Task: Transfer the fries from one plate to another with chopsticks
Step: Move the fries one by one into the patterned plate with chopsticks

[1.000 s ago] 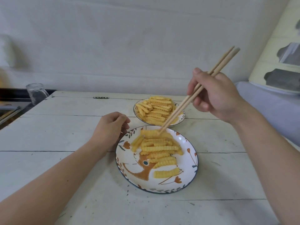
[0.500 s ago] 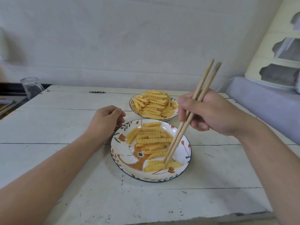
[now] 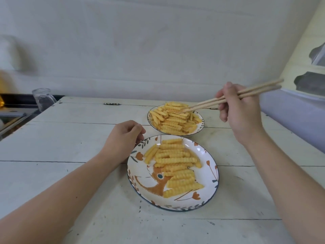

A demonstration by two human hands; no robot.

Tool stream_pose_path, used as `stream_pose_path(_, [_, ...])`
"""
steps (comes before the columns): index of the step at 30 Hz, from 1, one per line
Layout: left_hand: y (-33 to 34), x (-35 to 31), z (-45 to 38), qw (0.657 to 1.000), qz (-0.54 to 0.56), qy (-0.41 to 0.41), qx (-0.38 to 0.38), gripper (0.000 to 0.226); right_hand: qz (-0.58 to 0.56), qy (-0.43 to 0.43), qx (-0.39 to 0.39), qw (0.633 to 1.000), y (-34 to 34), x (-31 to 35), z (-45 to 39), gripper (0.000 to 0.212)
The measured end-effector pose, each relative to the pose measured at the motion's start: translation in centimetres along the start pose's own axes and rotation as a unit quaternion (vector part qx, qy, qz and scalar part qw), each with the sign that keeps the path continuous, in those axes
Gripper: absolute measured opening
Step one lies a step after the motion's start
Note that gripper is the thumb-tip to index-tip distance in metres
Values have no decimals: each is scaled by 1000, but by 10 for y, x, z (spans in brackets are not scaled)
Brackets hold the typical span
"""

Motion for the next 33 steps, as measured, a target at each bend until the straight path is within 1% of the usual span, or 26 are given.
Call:
stream_pose_path(1, [0, -1, 0, 1000, -3, 4, 1, 27, 10, -8, -12, 1000, -1, -10, 3, 36])
stream_pose_path(3, [0, -2, 1, 1000, -6, 8, 2, 27, 13, -10, -12, 1000, -2, -25, 11, 36])
stream_pose_path(8, [3, -3, 0, 1000, -12, 14, 6, 27, 34, -26, 29, 999, 3, -38, 16, 37])
stream_pose_path(11, [2, -1, -1, 1000, -2, 0, 11, 27, 54, -26, 52, 997, 9, -46, 15, 35])
stream_pose_path(18, [4, -2, -1, 1000, 5, -11, 12, 27, 53, -15, 66, 996, 14, -52, 12, 37])
stream_pose_path(20, [3, -2, -1, 1000, 2, -11, 10, 27, 50, -12, 63, 997, 15, -52, 13, 38])
stream_pose_path(25, [3, -2, 0, 1000, -1, -15, 10, 27, 9, -15, 16, 1000, 9, -47, 9, 46])
stream_pose_path(33, [3, -2, -1, 1000, 0, -14, 6, 26, 24, -2, 42, 999, 6, -55, 6, 41])
Point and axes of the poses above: each hand's wrist, its own z-axis away from the middle knuckle, its own y-axis out of the palm, x = y × z, the point moved 4 cm from there along -z, towards the middle knuckle, and after that the axes turned 10 degrees about -x, right-handed, at the moved point
